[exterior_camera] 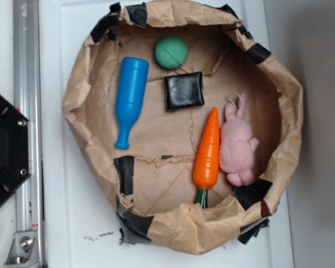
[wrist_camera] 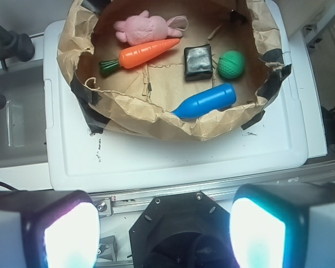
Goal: Grab the black box.
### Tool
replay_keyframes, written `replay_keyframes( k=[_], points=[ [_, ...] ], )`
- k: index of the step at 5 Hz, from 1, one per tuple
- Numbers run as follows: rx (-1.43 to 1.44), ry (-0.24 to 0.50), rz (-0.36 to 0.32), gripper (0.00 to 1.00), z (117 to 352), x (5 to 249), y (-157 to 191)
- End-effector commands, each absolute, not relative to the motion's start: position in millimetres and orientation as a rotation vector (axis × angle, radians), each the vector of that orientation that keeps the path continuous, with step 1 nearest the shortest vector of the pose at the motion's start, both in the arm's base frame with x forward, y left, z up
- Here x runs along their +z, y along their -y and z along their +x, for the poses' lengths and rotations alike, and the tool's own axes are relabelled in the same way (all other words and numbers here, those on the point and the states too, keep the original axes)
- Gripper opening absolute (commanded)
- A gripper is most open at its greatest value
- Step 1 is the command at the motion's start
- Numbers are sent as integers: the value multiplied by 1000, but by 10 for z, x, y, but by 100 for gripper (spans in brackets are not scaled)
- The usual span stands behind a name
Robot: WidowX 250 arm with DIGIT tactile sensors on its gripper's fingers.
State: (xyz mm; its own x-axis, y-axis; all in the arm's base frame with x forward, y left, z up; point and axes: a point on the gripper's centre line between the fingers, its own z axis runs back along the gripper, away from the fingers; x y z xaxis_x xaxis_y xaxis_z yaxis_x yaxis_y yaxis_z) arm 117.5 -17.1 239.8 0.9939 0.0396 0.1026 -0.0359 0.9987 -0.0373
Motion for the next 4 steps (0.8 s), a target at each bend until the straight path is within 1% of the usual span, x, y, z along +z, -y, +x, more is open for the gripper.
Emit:
replay_keyframes(
  k=[1,2,3,4],
  points=[
    [38,103,-35,100,1175,2398,171],
    [0,93,-41,100,1675,2298,-10],
    [2,66,-34,100,2165,2192,-127],
    [-116,50,-72,100,2520,1953,-208]
  ],
)
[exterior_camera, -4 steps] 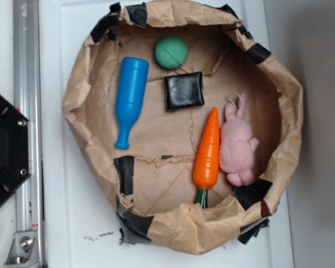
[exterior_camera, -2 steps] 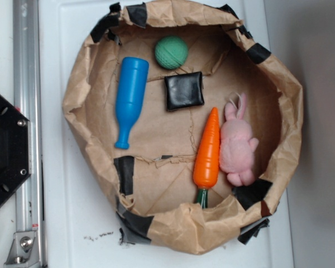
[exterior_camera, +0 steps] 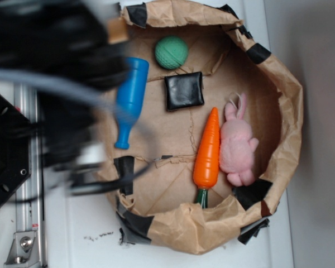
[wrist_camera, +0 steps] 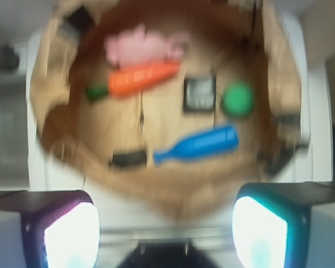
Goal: Grab the black box.
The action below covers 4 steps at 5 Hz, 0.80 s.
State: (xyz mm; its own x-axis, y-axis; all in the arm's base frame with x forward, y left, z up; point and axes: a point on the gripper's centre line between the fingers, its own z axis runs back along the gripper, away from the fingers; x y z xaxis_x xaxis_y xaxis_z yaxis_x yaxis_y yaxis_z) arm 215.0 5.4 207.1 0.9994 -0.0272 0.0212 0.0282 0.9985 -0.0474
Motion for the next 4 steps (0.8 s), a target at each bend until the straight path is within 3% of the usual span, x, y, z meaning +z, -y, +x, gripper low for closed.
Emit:
replay_keyframes(
  k=[1,2,4],
  points=[
    [-177,35,-76,100,2702,1603,-235],
    [-233,44,-69,100,2736,1381,-277],
    [-204,49,-53,100,2648,1256,-319]
  ],
)
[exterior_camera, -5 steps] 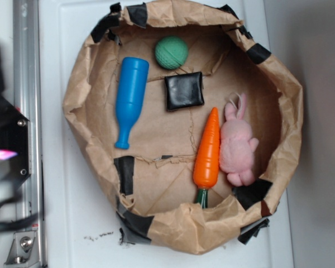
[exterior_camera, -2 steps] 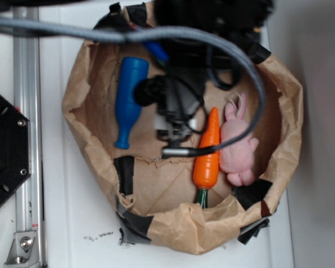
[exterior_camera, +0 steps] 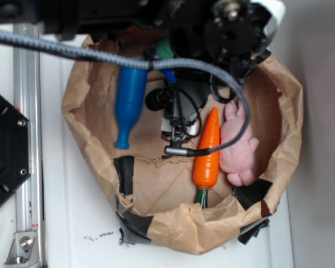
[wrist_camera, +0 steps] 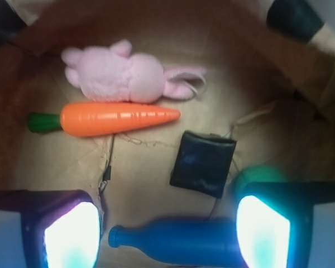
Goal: Grab the black box.
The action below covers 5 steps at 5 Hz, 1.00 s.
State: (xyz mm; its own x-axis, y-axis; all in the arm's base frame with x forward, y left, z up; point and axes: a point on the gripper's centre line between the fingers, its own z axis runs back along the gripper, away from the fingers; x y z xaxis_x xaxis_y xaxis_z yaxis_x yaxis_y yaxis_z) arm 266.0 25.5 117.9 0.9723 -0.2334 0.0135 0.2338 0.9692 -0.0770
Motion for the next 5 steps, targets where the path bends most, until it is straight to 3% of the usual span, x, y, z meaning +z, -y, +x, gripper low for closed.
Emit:
replay_keyframes(
  k=[1,4,5],
  points=[
    [-204,44,-51,100,2654,1246,-325],
    [-104,23,-61,100,2658,1096,-341],
    [37,75,-58,100,2680,1046,-322]
  ],
)
